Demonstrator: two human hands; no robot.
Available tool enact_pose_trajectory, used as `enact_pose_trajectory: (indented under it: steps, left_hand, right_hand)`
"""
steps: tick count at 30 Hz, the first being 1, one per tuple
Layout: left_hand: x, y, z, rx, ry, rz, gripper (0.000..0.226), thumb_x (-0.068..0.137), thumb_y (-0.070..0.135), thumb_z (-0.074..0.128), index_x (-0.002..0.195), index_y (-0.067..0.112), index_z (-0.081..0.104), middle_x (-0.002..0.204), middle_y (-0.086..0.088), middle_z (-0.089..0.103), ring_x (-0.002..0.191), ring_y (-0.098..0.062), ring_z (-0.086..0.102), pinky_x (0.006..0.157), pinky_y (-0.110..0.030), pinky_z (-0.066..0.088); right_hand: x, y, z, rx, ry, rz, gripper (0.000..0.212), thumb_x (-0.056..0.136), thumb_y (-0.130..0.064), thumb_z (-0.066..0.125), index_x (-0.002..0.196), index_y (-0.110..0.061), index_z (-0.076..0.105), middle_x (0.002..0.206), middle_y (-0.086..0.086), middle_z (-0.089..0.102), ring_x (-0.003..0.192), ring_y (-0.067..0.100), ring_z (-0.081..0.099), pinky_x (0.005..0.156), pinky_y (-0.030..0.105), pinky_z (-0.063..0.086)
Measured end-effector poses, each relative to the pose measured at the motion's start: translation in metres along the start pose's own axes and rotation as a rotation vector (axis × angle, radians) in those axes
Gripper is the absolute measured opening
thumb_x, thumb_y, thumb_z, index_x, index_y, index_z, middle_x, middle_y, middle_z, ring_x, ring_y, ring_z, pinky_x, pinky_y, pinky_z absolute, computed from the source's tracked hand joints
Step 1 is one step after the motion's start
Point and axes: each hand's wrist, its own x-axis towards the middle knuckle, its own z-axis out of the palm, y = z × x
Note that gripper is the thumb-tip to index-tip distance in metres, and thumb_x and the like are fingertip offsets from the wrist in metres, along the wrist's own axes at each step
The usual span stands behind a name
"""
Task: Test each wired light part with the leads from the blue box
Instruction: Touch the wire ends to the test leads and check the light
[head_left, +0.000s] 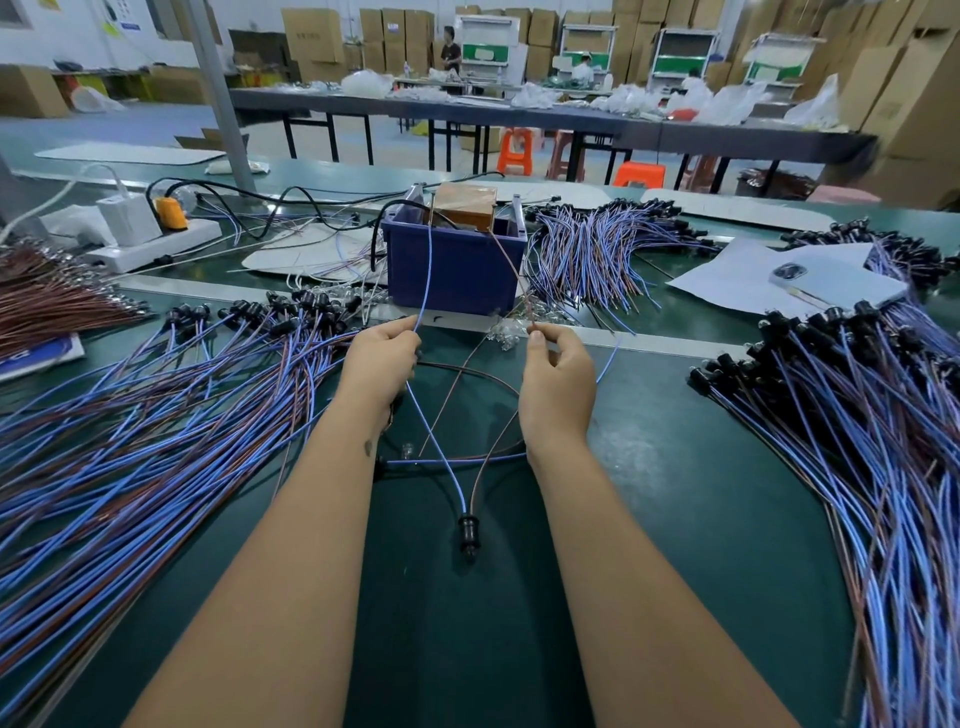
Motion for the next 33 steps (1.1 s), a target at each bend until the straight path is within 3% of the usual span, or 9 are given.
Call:
enact_pose_trajectory:
  steps: [3,8,14,21,29,33]
  left_hand:
    - [0.002,0.000,-0.001,-0.013,0.009,-0.002,0.039,0.092,0.008,0.046,0.123,0.020,0.067,0.046,0.010,0.046,0.045,-0.009,0.034,0.038,-0.016,0.029]
    - [0.003,0.002,0.002,-0.009,0.022,0.015,0.038,0.094,0.009,0.045,0.123,0.020,0.066,0.056,0.003,0.046,0.048,-0.009,0.035,0.036,-0.013,0.029]
    - [0.004,0.002,0.003,0.005,0.018,0.027,0.036,0.094,0.008,0.046,0.120,0.021,0.067,0.056,0.004,0.045,0.043,-0.006,0.036,0.035,-0.013,0.028]
    - [0.012,-0.004,0.003,0.002,0.007,0.024,0.036,0.091,0.009,0.048,0.117,0.022,0.070,0.049,0.011,0.048,0.051,-0.010,0.037,0.048,-0.022,0.031]
    - [0.013,-0.006,0.003,-0.005,0.003,0.025,0.036,0.091,0.009,0.048,0.116,0.022,0.070,0.044,0.015,0.048,0.052,-0.010,0.037,0.049,-0.023,0.031]
    - [0.011,-0.005,0.003,-0.011,0.014,0.021,0.036,0.092,0.009,0.048,0.118,0.021,0.069,0.044,0.013,0.048,0.047,-0.007,0.038,0.045,-0.019,0.032]
  right_hand:
    - [0.000,0.000,0.000,-0.005,-0.008,0.006,0.015,0.098,-0.027,0.048,0.089,-0.034,0.057,0.072,-0.013,0.059,0.062,0.003,0.052,0.056,0.021,0.038]
    - [-0.001,-0.001,-0.002,0.009,-0.014,-0.002,0.016,0.099,-0.027,0.047,0.089,-0.035,0.057,0.076,-0.014,0.062,0.065,-0.003,0.054,0.051,0.007,0.037]
    - [0.000,0.001,-0.001,0.042,0.000,-0.009,0.017,0.099,-0.025,0.046,0.091,-0.033,0.058,0.069,-0.010,0.056,0.059,0.007,0.048,0.055,0.022,0.037]
    - [0.002,0.000,-0.001,0.047,0.030,0.019,0.014,0.098,-0.025,0.048,0.093,-0.031,0.060,0.075,-0.013,0.059,0.064,0.006,0.052,0.060,0.022,0.039]
    - [0.002,0.001,0.001,0.048,-0.006,0.012,0.019,0.098,-0.024,0.049,0.086,-0.035,0.058,0.069,-0.012,0.056,0.063,0.012,0.050,0.064,0.029,0.042]
    - [0.002,0.003,0.001,0.058,-0.035,0.009,0.016,0.098,-0.025,0.048,0.091,-0.032,0.061,0.066,-0.012,0.052,0.062,0.011,0.046,0.062,0.030,0.038]
